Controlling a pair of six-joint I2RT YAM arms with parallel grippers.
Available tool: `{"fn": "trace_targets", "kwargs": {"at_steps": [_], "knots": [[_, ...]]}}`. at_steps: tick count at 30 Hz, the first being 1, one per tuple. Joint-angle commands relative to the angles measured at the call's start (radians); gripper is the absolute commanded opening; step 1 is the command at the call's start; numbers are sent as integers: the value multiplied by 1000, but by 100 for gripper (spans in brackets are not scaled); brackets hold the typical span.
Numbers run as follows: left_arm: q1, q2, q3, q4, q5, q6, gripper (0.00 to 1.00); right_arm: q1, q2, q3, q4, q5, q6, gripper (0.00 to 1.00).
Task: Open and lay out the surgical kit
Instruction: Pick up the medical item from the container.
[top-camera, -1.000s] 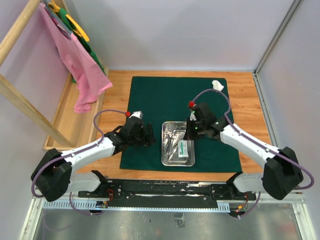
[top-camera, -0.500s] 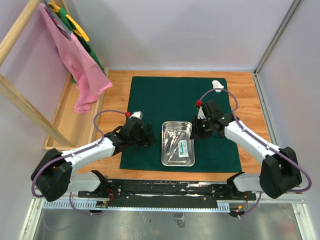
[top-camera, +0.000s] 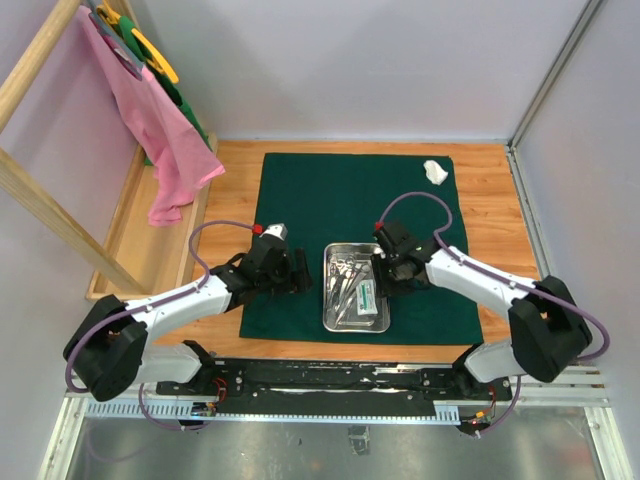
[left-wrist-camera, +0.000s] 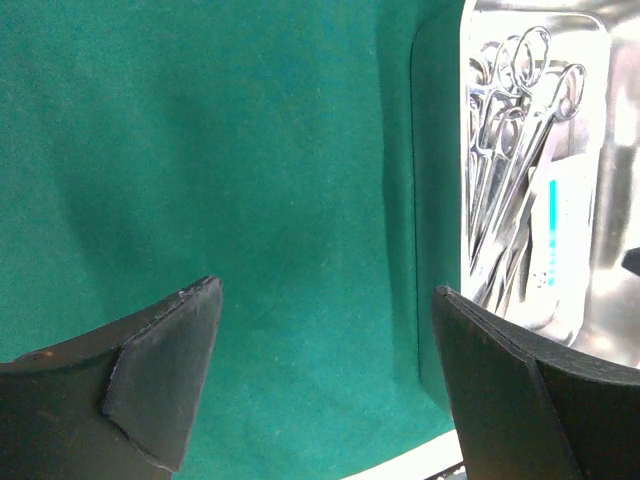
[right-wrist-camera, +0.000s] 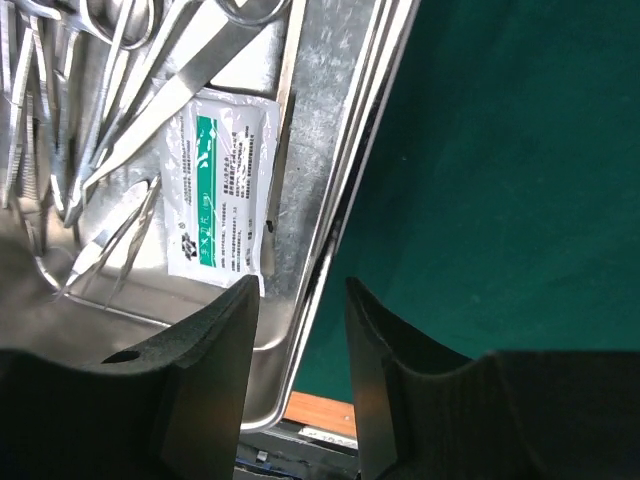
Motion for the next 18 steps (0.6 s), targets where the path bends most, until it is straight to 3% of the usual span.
{"fn": "trace_targets", "kwargs": {"at_steps": [1, 6, 12, 18], "knots": [[6, -8, -12, 26, 8, 21, 90, 33, 84, 29, 14, 54, 28, 41], [6, -6, -10, 27, 9, 26, 90, 76, 145, 83, 6, 92, 28, 41], [7, -2, -15, 33, 7, 26, 90, 162, 140, 196, -169, 315, 38, 48], [6, 14, -16, 43, 12, 25, 90, 184, 90, 213, -177, 304, 25, 46]]}}
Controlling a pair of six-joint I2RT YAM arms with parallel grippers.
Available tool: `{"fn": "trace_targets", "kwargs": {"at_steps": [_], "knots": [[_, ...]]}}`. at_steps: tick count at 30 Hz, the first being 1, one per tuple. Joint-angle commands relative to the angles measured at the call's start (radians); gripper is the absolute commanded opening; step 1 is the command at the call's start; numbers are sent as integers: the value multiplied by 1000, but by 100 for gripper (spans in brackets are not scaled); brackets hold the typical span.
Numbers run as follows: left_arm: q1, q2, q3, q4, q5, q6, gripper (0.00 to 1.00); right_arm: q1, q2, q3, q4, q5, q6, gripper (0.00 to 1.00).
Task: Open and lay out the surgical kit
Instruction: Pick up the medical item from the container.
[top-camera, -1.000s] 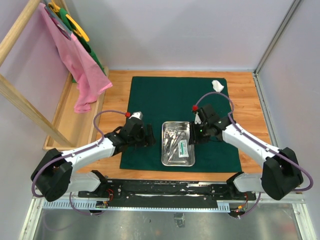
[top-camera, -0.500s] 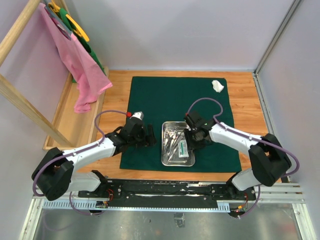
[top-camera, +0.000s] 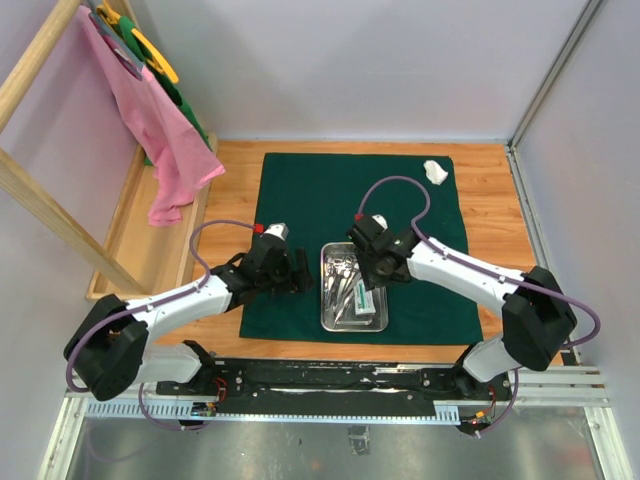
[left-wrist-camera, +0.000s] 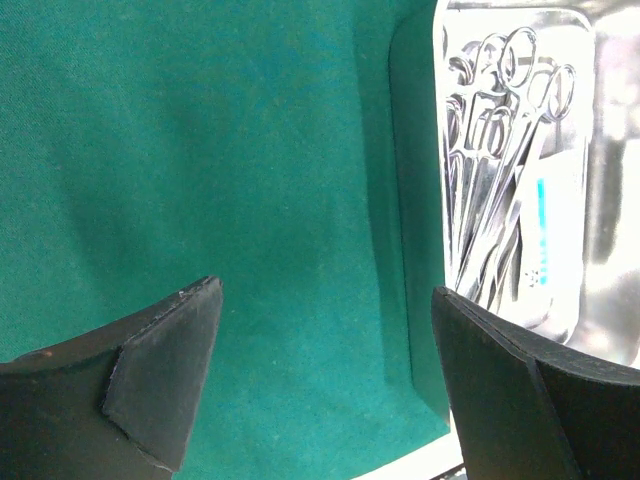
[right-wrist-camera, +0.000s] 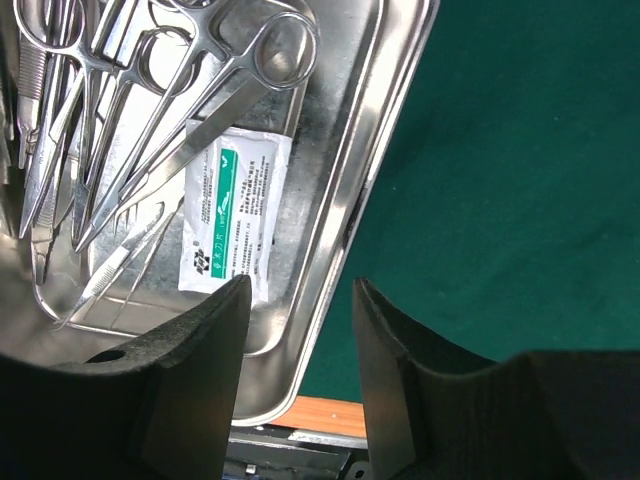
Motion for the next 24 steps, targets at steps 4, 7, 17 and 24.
{"fn": "trace_targets", "kwargs": {"at_steps": [4, 7, 17, 24], "knots": [[5, 21, -15, 33, 9, 8, 90, 21, -10, -17, 26, -46, -8, 43], [6, 22, -13, 32, 8, 8, 90, 16, 26, -37, 86, -104, -4, 42], [6, 21, -20, 28, 0, 11, 90, -4, 143, -59, 143, -117, 15, 33], [5, 30, -24, 30, -1, 13, 90, -5, 209, -93, 179, -136, 37, 30]]}}
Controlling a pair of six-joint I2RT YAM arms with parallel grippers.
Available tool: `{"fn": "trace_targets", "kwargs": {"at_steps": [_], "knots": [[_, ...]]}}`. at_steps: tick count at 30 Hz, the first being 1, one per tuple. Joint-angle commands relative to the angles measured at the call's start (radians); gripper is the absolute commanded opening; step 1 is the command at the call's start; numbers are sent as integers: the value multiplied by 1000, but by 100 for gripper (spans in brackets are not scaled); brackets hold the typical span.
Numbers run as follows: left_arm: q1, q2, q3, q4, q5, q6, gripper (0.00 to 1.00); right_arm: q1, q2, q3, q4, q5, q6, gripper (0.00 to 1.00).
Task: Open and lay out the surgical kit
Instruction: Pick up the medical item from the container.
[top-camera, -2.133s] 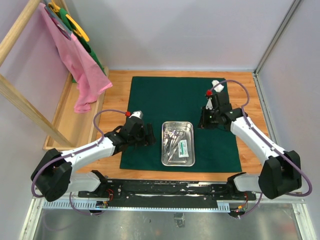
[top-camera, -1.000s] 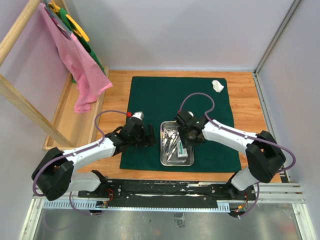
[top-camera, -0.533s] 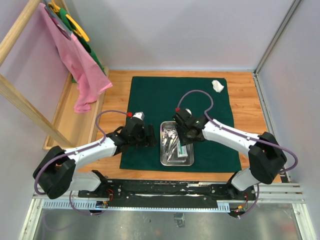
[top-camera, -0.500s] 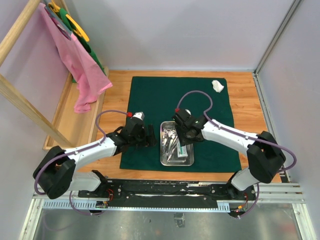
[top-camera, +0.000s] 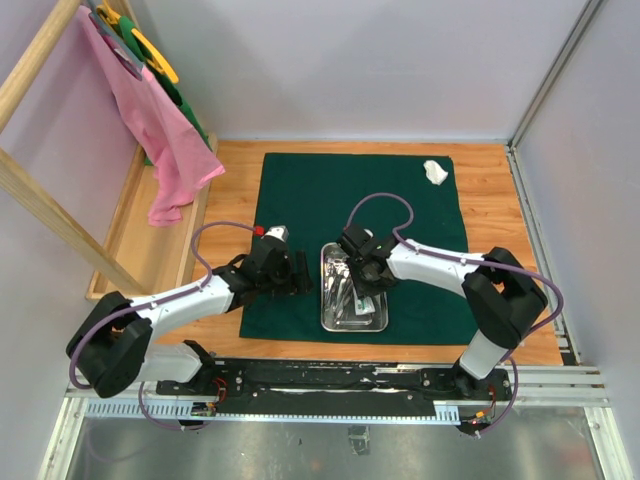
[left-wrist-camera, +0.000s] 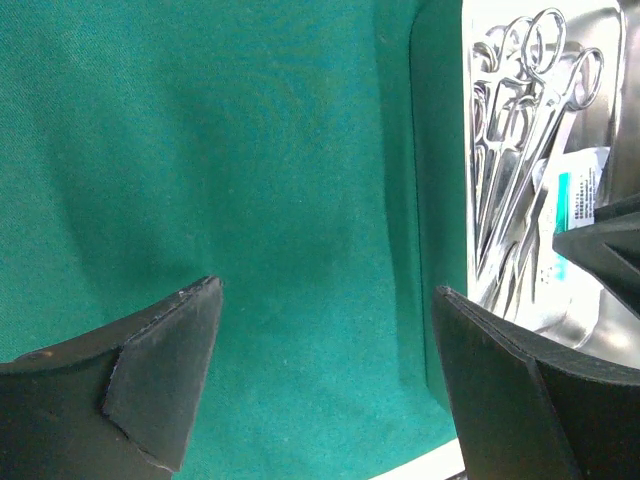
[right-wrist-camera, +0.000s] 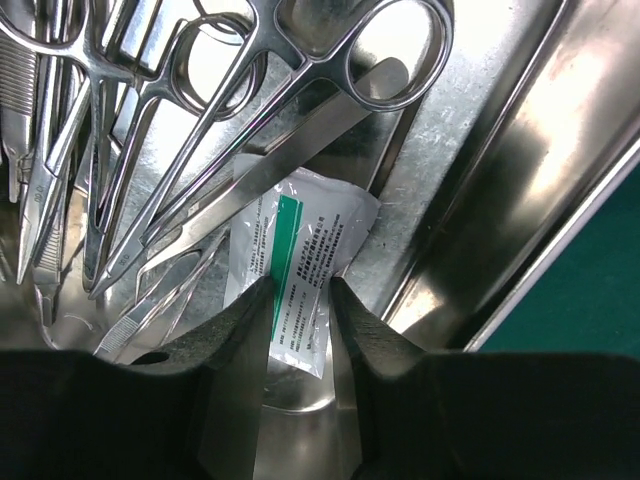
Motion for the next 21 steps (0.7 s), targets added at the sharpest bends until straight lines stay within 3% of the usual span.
{"fn": "trace_targets", "kwargs": {"at_steps": [1, 8, 17, 21], "knots": [[7, 11, -11, 25, -2, 11, 90, -2, 52, -50, 29, -14, 28, 28], [6, 22, -8, 29, 4, 10, 90, -4, 46, -90, 48, -17, 31, 1], [7, 20, 4, 15, -10, 8, 90, -21, -162, 92, -152, 68, -49, 1], [5, 13, 14, 4, -15, 8, 90, -115, -223, 164, -188, 18, -119, 1]]}}
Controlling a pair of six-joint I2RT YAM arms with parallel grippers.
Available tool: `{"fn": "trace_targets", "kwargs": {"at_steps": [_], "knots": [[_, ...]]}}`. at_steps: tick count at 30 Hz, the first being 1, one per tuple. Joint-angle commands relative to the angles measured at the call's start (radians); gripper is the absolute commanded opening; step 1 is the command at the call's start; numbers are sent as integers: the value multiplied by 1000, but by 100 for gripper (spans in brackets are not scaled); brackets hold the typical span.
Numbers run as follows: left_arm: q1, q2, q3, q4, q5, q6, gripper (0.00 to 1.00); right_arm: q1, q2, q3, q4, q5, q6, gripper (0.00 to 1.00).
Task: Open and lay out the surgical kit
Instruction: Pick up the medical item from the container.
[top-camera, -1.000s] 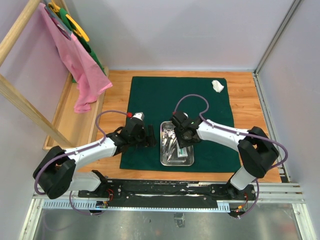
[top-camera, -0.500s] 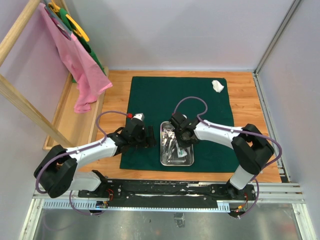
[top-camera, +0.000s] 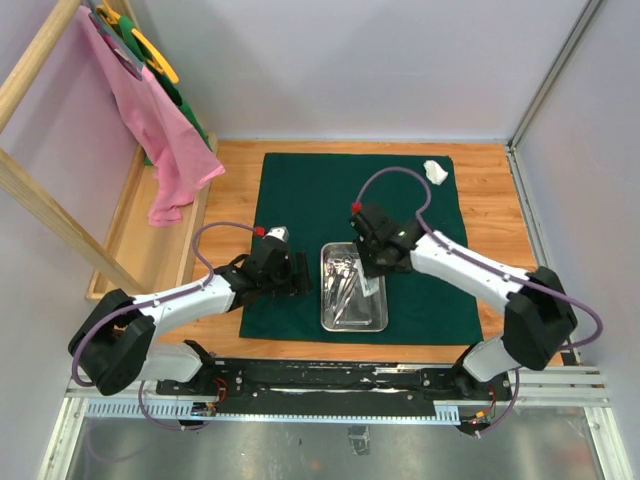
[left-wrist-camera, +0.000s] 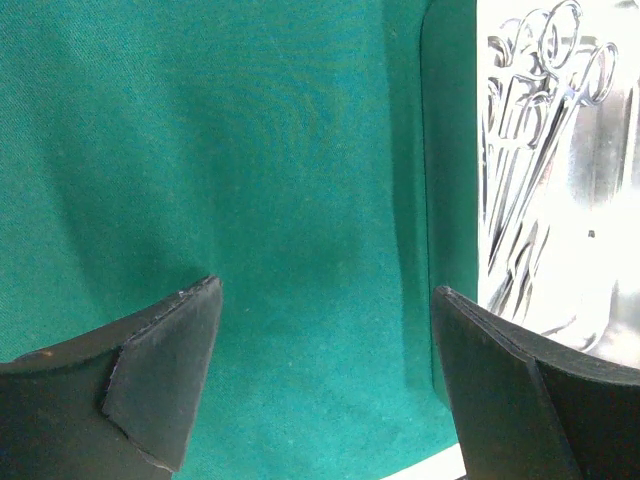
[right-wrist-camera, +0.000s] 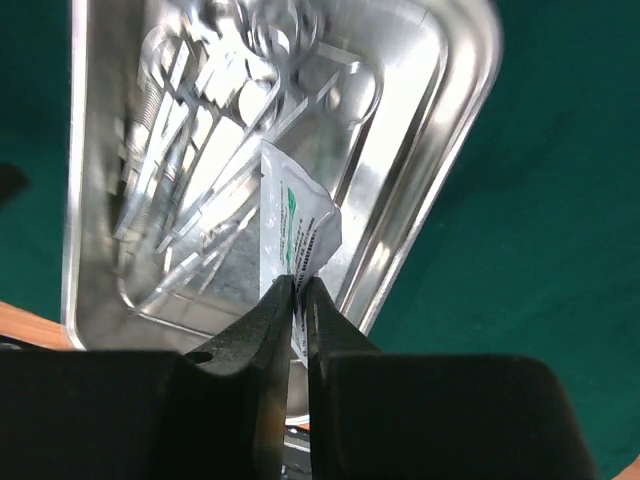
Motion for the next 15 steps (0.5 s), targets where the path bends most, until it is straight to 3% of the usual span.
{"fn": "trace_targets", "kwargs": {"at_steps": [1, 5, 8, 15], "knots": [[7, -7, 17, -2, -17, 7, 90, -129, -82, 99, -81, -10, -109, 1], [7, -15, 35, -27, -26, 15, 90, -382, -35, 172, -61, -78, -232, 1], [6, -7, 54, -38, -28, 25, 90, -548, 97, 274, -33, -121, -290, 1], [7, 6, 83, -65, -29, 41, 90, -735, 423, 592, -51, -142, -370, 1]]}}
